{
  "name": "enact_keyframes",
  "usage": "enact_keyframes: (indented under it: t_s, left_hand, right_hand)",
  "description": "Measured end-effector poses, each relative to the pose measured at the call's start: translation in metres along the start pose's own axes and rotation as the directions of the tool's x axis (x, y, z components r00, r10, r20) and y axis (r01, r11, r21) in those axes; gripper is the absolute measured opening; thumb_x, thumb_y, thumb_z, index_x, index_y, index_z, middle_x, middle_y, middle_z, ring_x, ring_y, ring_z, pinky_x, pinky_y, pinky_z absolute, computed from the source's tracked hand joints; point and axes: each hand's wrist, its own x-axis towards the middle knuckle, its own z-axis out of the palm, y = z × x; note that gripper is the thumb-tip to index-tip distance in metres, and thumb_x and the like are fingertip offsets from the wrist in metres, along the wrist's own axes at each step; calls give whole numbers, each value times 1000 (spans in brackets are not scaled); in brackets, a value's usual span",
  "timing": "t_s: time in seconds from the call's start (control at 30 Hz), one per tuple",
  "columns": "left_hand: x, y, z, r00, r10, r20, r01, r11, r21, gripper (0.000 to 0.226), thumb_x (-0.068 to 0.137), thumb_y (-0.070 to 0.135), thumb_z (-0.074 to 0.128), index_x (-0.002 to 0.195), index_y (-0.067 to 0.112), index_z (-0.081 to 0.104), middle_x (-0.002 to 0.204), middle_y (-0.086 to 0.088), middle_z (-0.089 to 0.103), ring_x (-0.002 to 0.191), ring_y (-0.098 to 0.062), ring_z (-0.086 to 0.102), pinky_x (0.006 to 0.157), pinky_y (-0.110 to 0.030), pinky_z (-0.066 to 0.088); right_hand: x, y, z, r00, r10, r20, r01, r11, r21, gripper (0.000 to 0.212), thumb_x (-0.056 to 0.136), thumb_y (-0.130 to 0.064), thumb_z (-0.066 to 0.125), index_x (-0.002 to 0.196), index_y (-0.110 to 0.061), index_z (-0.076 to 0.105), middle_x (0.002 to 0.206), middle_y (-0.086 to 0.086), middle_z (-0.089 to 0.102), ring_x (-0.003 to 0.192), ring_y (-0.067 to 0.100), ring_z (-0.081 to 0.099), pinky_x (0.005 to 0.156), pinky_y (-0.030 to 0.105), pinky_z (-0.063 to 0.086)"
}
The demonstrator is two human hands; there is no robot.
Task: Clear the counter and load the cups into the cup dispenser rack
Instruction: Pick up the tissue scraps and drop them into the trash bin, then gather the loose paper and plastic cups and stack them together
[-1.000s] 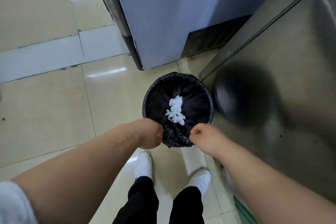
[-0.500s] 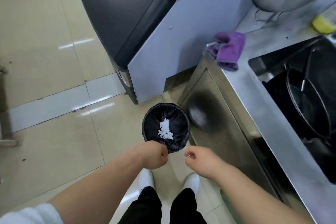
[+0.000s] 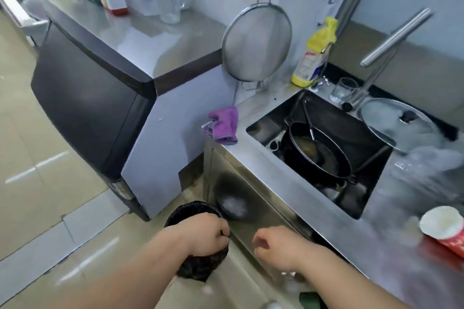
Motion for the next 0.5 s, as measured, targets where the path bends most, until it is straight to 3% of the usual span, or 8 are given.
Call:
enact_keyframes:
  t_s: [0.17, 0.37, 0.5]
  left_hand:
    - [15, 46, -37, 992, 125, -7, -123, 985, 121, 31, 94, 38, 48, 117, 25, 62, 113, 0, 65, 103, -19, 59, 93, -34, 47]
    - [43, 111, -64, 953, 299, 40, -299, 918, 261, 28, 90, 39, 49, 113, 28, 61, 111, 2, 64, 101, -18, 58, 93, -36, 48]
    - [66, 164, -74, 924, 381, 33, -369, 867, 334, 35, 92, 42, 48, 125, 34, 57, 121, 9, 60, 111, -13, 55, 98, -31, 44]
  right_hand:
    - [-30, 27, -33, 994, 22, -106, -28, 998, -58, 25, 88, -38, 50, 108, -25, 59, 106, 2, 60, 102, 24, 56, 82, 31, 44]
    - [-79, 67, -63, 961, 113, -250, -112, 994, 20, 33, 88, -42, 48, 118, -30, 56, 119, 1, 59, 108, 23, 54, 90, 35, 46]
    - [-113, 98, -71, 930, 210, -301, -193, 977, 87, 41, 86, -43, 45, 125, -33, 52, 126, 0, 57, 114, 23, 53, 95, 40, 47]
